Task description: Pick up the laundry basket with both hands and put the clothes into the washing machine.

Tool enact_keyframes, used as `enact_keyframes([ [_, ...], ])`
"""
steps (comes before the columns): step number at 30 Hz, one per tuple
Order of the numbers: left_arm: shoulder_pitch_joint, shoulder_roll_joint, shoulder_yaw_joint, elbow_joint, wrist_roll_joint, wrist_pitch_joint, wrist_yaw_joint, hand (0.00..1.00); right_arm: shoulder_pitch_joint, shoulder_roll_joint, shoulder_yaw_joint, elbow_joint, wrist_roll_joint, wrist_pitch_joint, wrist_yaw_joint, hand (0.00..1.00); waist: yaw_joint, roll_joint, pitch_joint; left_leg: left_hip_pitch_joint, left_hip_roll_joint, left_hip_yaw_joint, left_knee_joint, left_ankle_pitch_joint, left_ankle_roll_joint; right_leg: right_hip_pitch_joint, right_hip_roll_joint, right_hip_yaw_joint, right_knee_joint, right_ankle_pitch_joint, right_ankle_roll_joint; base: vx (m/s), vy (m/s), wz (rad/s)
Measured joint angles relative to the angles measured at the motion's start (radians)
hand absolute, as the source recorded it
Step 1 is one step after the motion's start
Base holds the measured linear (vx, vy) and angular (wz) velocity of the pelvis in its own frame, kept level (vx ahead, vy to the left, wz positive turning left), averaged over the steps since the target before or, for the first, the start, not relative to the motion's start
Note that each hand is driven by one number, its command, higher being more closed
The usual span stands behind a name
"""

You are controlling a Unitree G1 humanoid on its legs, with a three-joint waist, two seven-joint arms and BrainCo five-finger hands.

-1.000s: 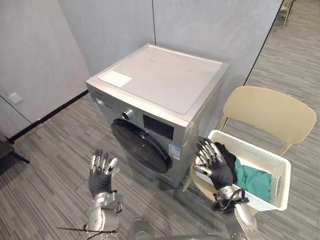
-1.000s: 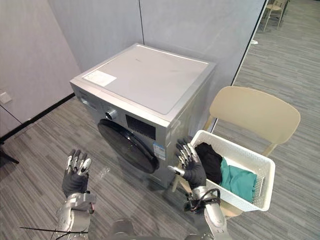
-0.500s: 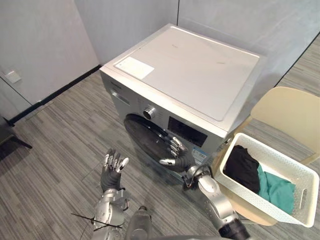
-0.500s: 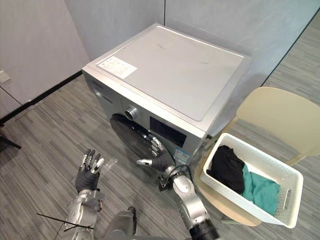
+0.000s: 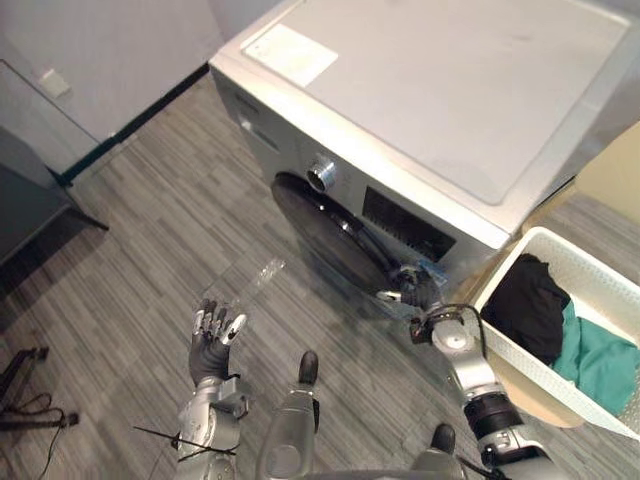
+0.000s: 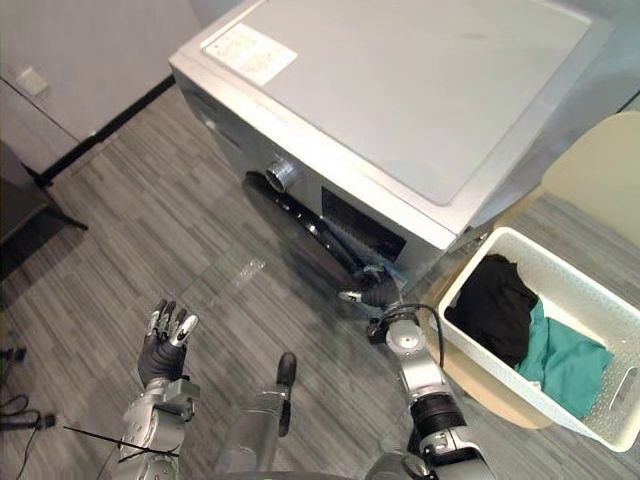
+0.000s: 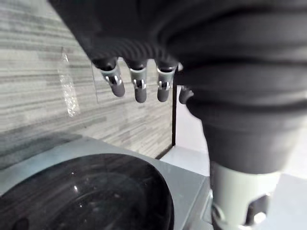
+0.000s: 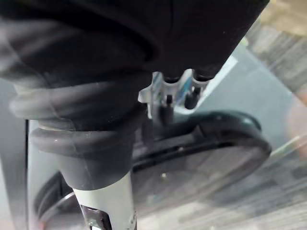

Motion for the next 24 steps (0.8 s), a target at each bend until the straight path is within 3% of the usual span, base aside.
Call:
enact_keyframes([
  [4,0.0,-0.001,0.007,0.0,0.001,0.001,0.027,0.0,0.047,0.03,-0.032,-0.096,-0.022,0.002,-0.037,0.0,0.001,-0.006,0.026,0.009,0.013,0.0,-0.054,0.026,-0.002,-0.028,0.013,0.009,0.001,0.023,-0.011,-0.07,-0.012,-0.09],
  [9,0.0,-0.006,0.012,0.001,0.002,0.001,0.039,0.0,0.113,0.076,-0.042,-0.167,-0.048,0.001,-0.056,0.0,-0.001,-0.035,0.047,0.032,0.018,0.02,-0.077,0.032,-0.001,-0.049,0.014,0.043,0.005,0.026,-0.011,-0.02,-0.017,-0.21],
  [18,-0.008,-0.016,0.008,0.02,0.005,0.001,0.054,0.0,0.077,0.096,-0.006,-0.162,-0.029,0.001,-0.056,0.0,-0.006,-0.036,0.083,0.044,0.031,0.042,-0.083,0.04,-0.003,-0.065,0.02,0.061,0.009,0.026,-0.011,0.0,-0.017,-0.11],
  [24,-0.011,-0.016,0.008,0.02,0.002,0.0,0.056,0.0,-0.081,0.095,0.025,-0.062,0.041,0.0,-0.065,0.0,0.0,-0.031,0.12,0.035,0.031,0.009,-0.118,0.074,-0.006,-0.065,0.027,0.034,0.01,0.026,-0.011,-0.02,-0.026,0.13],
])
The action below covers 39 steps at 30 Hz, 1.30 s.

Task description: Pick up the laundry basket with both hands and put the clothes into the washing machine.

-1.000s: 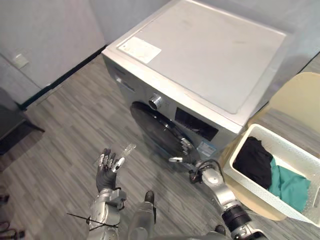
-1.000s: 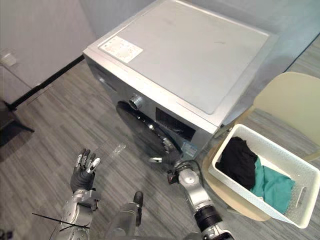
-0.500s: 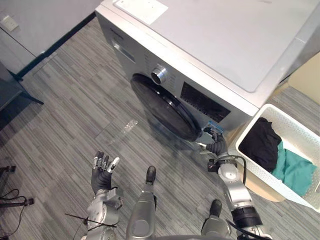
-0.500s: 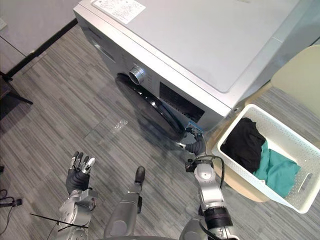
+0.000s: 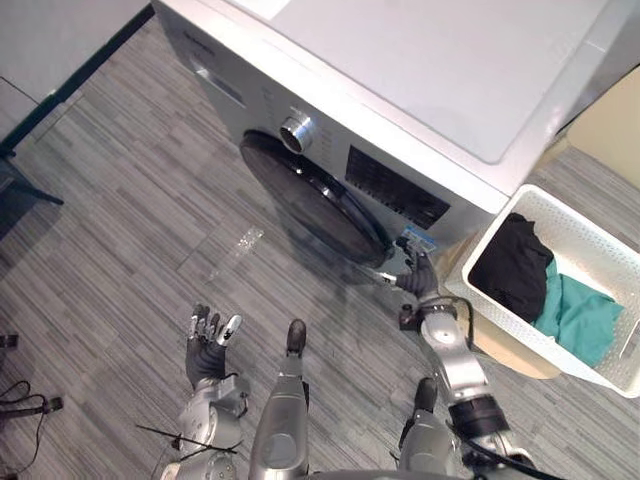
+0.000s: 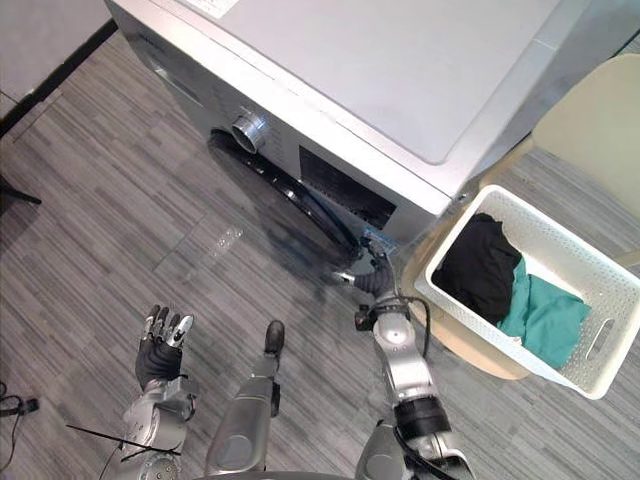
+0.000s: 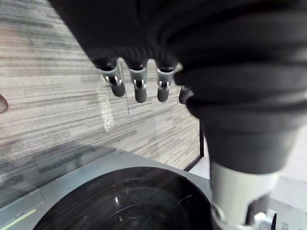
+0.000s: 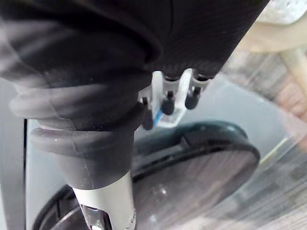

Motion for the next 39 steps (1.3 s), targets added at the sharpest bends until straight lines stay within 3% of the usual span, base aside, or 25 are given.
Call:
enact_keyframes([
  [9,-0.001,-0.001,-0.006,-0.04,-0.012,-0.001,0.015,0.0,-0.179,-0.021,-0.02,0.116,0.138,-0.001,-0.059,0.0,0.02,0.015,0.042,-0.022,-0.005,-0.054,-0.035,0.039,-0.002,0.002,0.005,-0.054,0.012,-0.012,-0.001,-0.04,-0.026,0.18],
  [12,-0.002,0.004,-0.005,-0.081,-0.018,-0.011,0.018,0.0,-0.267,-0.047,-0.026,0.152,0.164,0.0,-0.064,0.0,0.036,0.025,0.067,-0.042,-0.01,-0.082,-0.054,0.07,-0.016,0.004,0.004,-0.08,0.021,-0.101,-0.001,-0.07,-0.088,0.33],
  [13,-0.006,0.002,-0.006,-0.083,-0.032,-0.014,0.018,0.0,-0.313,-0.053,-0.029,0.176,0.18,0.0,-0.064,0.0,0.04,0.034,0.081,-0.044,-0.006,-0.099,-0.075,0.089,-0.023,0.004,0.011,-0.085,0.023,-0.13,0.017,-0.07,-0.133,0.31],
  [14,-0.006,-0.006,-0.013,-0.084,-0.033,-0.014,0.018,0.0,-0.344,-0.056,-0.04,0.186,0.19,0.0,-0.064,0.0,0.051,0.051,0.095,-0.044,0.005,-0.112,-0.087,0.102,-0.022,0.004,0.024,-0.095,0.026,-0.133,0.011,-0.08,-0.125,0.24],
  [22,-0.01,-0.011,-0.012,-0.1,-0.035,-0.014,0.024,0.0,-0.26,-0.042,0.001,0.088,0.221,-0.029,-0.077,0.0,0.083,0.048,0.096,-0.059,-0.004,-0.163,-0.087,0.114,-0.024,0.023,0.026,-0.149,0.061,-0.159,-0.01,0.0,-0.016,0.22],
  [25,-0.004,-0.012,-0.008,-0.1,-0.039,-0.013,0.042,0.0,-0.172,-0.038,0.116,0.03,0.227,-0.042,-0.076,0.0,0.086,0.043,0.093,-0.053,-0.004,-0.183,-0.087,0.114,-0.023,0.026,0.025,-0.169,0.102,-0.174,-0.008,0.04,-0.025,0.21],
  [28,0.003,-0.017,-0.003,-0.12,-0.05,-0.012,0.052,0.0,-0.119,-0.023,0.316,0.007,0.238,-0.04,-0.033,0.0,0.096,0.033,0.088,-0.045,-0.004,-0.192,-0.086,0.111,-0.027,0.03,0.019,-0.191,0.135,-0.196,-0.005,0.03,-0.024,0.13],
  [35,0.043,-0.064,0.008,-0.139,-0.052,-0.013,0.085,0.0,-0.068,0.109,0.785,0.013,0.261,-0.037,0.176,0.0,0.208,0.028,0.009,-0.043,-0.028,-0.262,-0.067,0.092,-0.043,0.091,0.01,-0.279,0.183,-0.231,-0.006,0.05,-0.017,0.38],
  [39,0.093,-0.074,0.014,-0.139,-0.053,-0.019,0.089,0.0,-0.09,0.118,0.813,0.016,0.269,-0.039,0.218,0.0,0.229,0.016,-0.027,-0.043,-0.046,-0.267,-0.05,0.08,-0.042,0.112,-0.003,-0.301,0.184,-0.231,-0.006,0.03,0.044,0.18],
])
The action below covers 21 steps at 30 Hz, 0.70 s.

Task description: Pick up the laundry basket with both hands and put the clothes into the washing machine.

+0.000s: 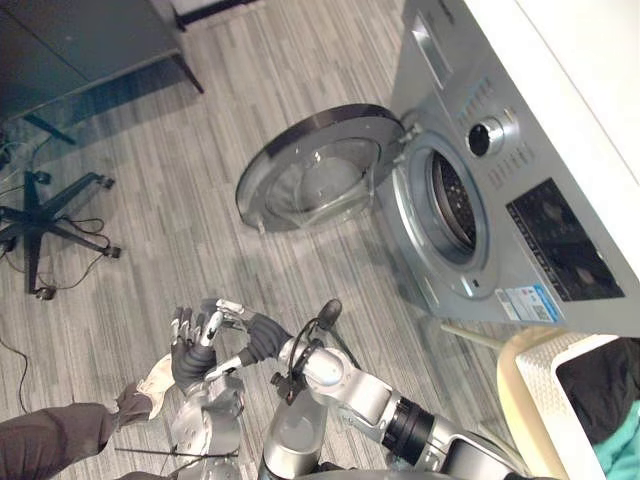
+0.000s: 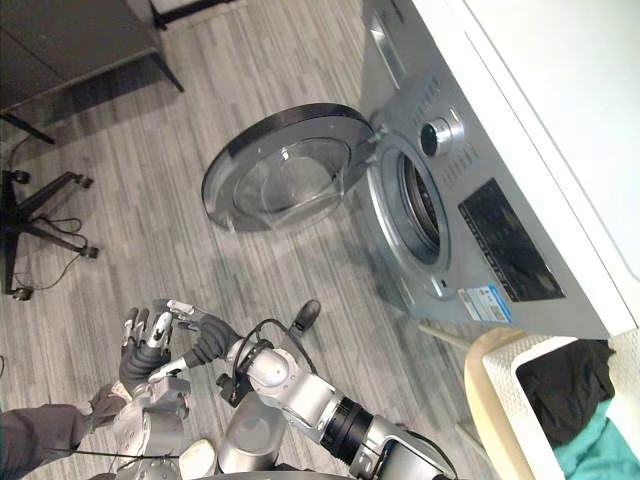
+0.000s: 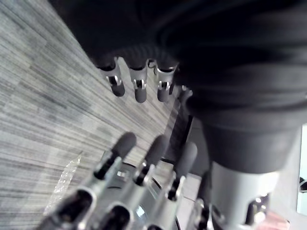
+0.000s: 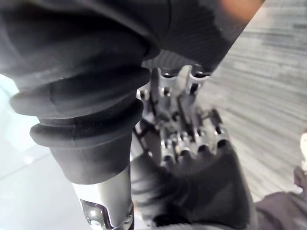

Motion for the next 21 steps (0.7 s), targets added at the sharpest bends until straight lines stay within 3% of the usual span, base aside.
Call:
enact_keyframes([
  [4,-0.001,0.003,-0.013,0.001,-0.001,-0.001,0.0,0.0,-0.006,-0.01,-0.03,-0.006,0.006,0.0,-0.012,0.0,-0.008,-0.015,-0.015,0.0,0.006,0.04,0.007,0.0,-0.001,0.011,0.002,-0.003,-0.031,-0.048,-0.001,-0.06,0.009,-0.03],
  [7,-0.021,0.008,-0.02,0.044,0.002,-0.001,-0.002,0.0,0.046,-0.073,-0.105,-0.104,0.006,0.0,-0.017,0.0,-0.011,-0.019,-0.031,0.0,0.031,0.084,0.017,-0.001,-0.001,0.01,0.018,0.009,-0.043,-0.049,0.0,-0.11,0.007,-0.17],
  [10,-0.161,0.075,-0.008,0.308,0.022,0.02,-0.009,0.0,0.175,-0.112,-0.252,-0.231,0.007,-0.005,-0.033,0.0,-0.049,-0.056,-0.05,-0.036,0.05,0.134,0.075,-0.012,-0.002,-0.038,0.031,0.083,-0.071,-0.022,-0.015,-0.04,0.038,-0.65],
  [14,-0.491,0.266,-0.006,0.717,0.098,0.091,-0.053,0.0,0.317,-0.174,-0.521,-0.279,0.01,-0.011,-0.048,0.0,-0.178,-0.115,-0.051,-0.05,0.103,0.249,0.081,-0.011,-0.004,-0.133,0.062,0.249,-0.143,0.111,-0.007,-0.04,0.052,-0.97],
  [15,-0.531,0.296,-0.005,0.757,0.112,0.092,-0.058,0.0,0.341,-0.19,-0.563,-0.284,0.009,-0.012,-0.051,0.0,-0.193,-0.12,-0.049,-0.049,0.111,0.261,0.086,-0.016,-0.005,-0.139,0.067,0.265,-0.149,0.123,-0.011,-0.08,0.037,-1.05],
  [17,-0.708,0.451,0.032,0.938,0.191,0.097,-0.102,0.0,0.45,-0.241,-0.749,-0.306,0.007,-0.013,-0.052,0.0,-0.241,-0.143,-0.039,-0.036,0.16,0.317,0.087,-0.038,-0.017,-0.174,0.103,0.332,-0.169,0.175,-0.049,-0.09,-0.014,-1.05],
  [18,-0.742,0.495,0.042,0.986,0.203,0.101,-0.111,0.0,0.479,-0.249,-0.788,-0.315,0.007,-0.016,-0.053,0.0,-0.254,-0.15,-0.038,-0.035,0.171,0.326,0.084,-0.038,-0.018,-0.184,0.112,0.34,-0.174,0.181,-0.057,-0.07,-0.054,-0.94],
  [20,-0.829,0.666,0.092,1.109,0.231,0.113,-0.132,0.0,0.576,-0.267,-0.899,-0.318,0.008,-0.035,-0.055,0.0,-0.288,-0.186,-0.035,-0.027,0.201,0.341,0.046,-0.031,-0.03,-0.222,0.143,0.372,-0.206,0.171,-0.072,-0.07,-0.124,-0.82],
  [21,-0.843,0.696,0.112,1.128,0.239,0.117,-0.137,0.0,0.594,-0.266,-0.916,-0.317,0.01,-0.037,-0.055,0.0,-0.29,-0.191,-0.034,-0.027,0.209,0.34,0.035,-0.027,-0.037,-0.232,0.153,0.386,-0.217,0.17,-0.074,-0.06,-0.171,-0.75],
])
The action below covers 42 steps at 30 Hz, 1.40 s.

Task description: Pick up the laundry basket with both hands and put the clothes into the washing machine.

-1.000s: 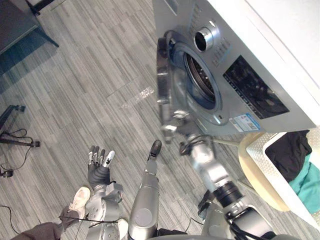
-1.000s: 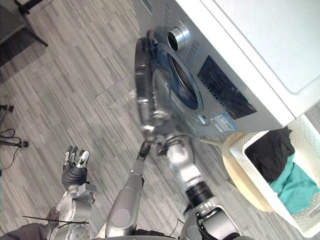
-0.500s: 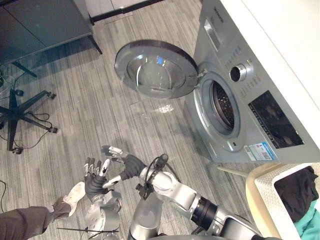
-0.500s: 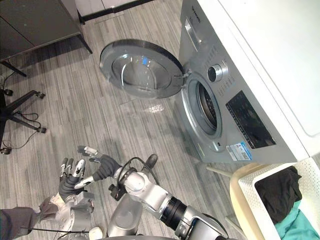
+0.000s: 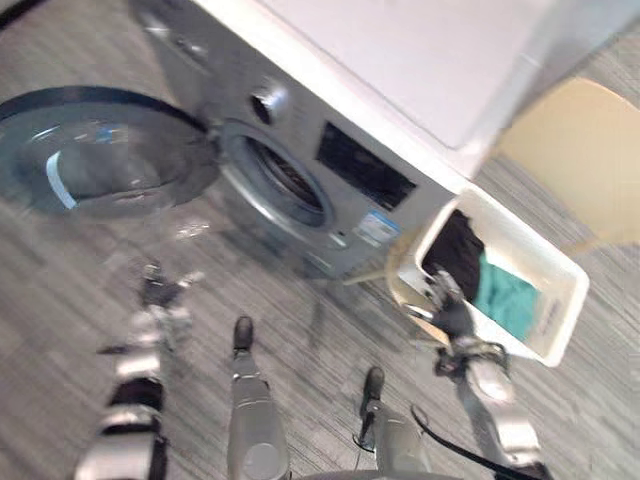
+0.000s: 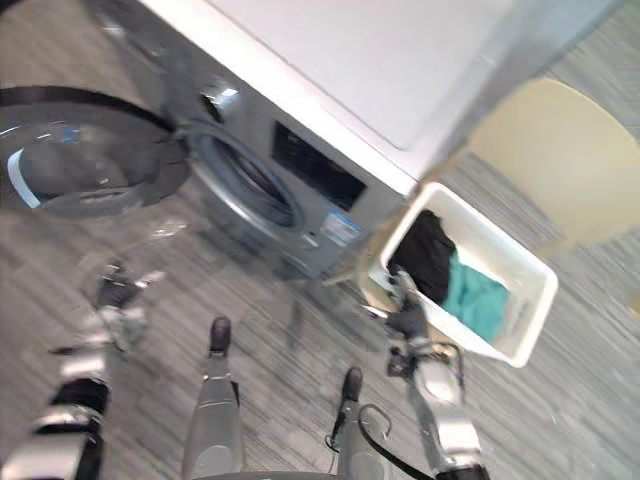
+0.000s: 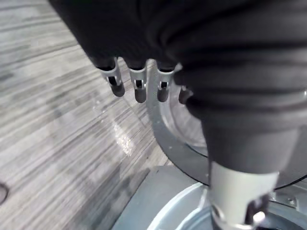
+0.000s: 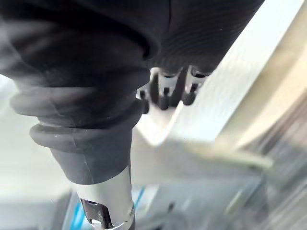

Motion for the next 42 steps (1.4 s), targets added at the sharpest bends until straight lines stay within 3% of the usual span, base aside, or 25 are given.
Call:
enact_keyframes([
  [2,-0.03,0.092,0.069,0.074,0.01,0.018,0.0,0.0,0.064,0.018,-0.033,0.011,0.029,0.0,0.001,0.0,-0.022,-0.007,0.018,-0.002,0.024,-0.007,-0.017,0.007,-0.009,-0.025,0.034,0.039,-0.026,0.007,-0.006,-0.02,-0.137,-0.56],
  [7,-0.089,0.186,0.115,0.094,0.007,0.048,0.004,0.0,0.137,0.133,-0.03,0.016,0.087,0.002,0.004,0.0,-0.032,-0.036,0.035,-0.04,0.028,-0.013,-0.003,0.005,-0.011,-0.037,0.045,0.056,-0.068,0.038,0.001,0.07,-0.067,-0.08],
  [9,-0.086,0.199,0.119,0.101,0.0,0.073,0.008,0.0,0.136,0.167,-0.03,0.025,0.106,0.002,0.005,0.0,-0.018,-0.042,0.042,-0.064,0.028,-0.027,0.023,-0.006,-0.021,-0.039,0.049,0.056,-0.077,0.049,0.003,0.08,-0.037,0.08],
  [17,-0.131,0.31,0.203,0.095,-0.001,0.073,0.043,0.0,0.128,0.179,-0.029,0.034,0.127,-0.006,0.005,0.0,0.01,-0.052,0.09,-0.15,0.04,-0.083,0.141,-0.085,-0.026,-0.037,0.07,0.053,-0.085,0.071,0.0,0.04,-0.004,0.06],
  [25,-0.137,0.311,0.244,0.068,-0.007,0.072,0.055,0.0,0.128,0.181,-0.029,0.039,0.133,-0.007,0.008,0.0,0.012,-0.049,0.104,-0.157,0.046,-0.093,0.154,-0.086,-0.027,-0.034,0.079,0.054,-0.085,0.07,-0.002,-0.01,-0.01,0.02],
  [31,-0.124,0.31,0.27,0.03,-0.023,0.063,0.067,0.0,0.128,0.181,-0.029,0.047,0.133,-0.006,0.022,0.0,0.013,-0.039,0.117,-0.159,0.048,-0.094,0.176,-0.088,-0.029,-0.031,0.081,0.055,-0.081,0.04,-0.034,-0.01,-0.005,-0.01],
  [34,-0.086,0.301,0.273,-0.013,-0.023,0.052,0.068,0.0,0.128,0.181,-0.029,0.049,0.132,-0.004,0.023,0.0,0.014,-0.032,0.122,-0.157,0.048,-0.095,0.197,-0.087,-0.025,-0.03,0.081,0.058,-0.06,0.033,-0.024,0.0,0.0,0.0],
  [38,0.018,0.191,0.313,-0.12,-0.044,0.039,0.068,0.0,0.128,0.189,-0.029,0.051,0.126,0.001,0.023,0.0,0.022,-0.014,0.134,-0.117,0.046,-0.09,0.23,-0.118,-0.02,0.001,0.074,0.067,-0.022,0.008,0.007,0.0,-0.002,-0.01],
  [42,0.163,0.013,0.314,-0.209,-0.045,0.029,0.066,0.0,0.126,0.191,-0.036,0.05,0.112,0.009,0.023,0.0,0.032,0.007,0.127,-0.052,0.039,-0.05,0.227,-0.133,-0.015,0.022,0.055,0.096,0.016,-0.018,0.018,0.02,-0.001,-0.1],
])
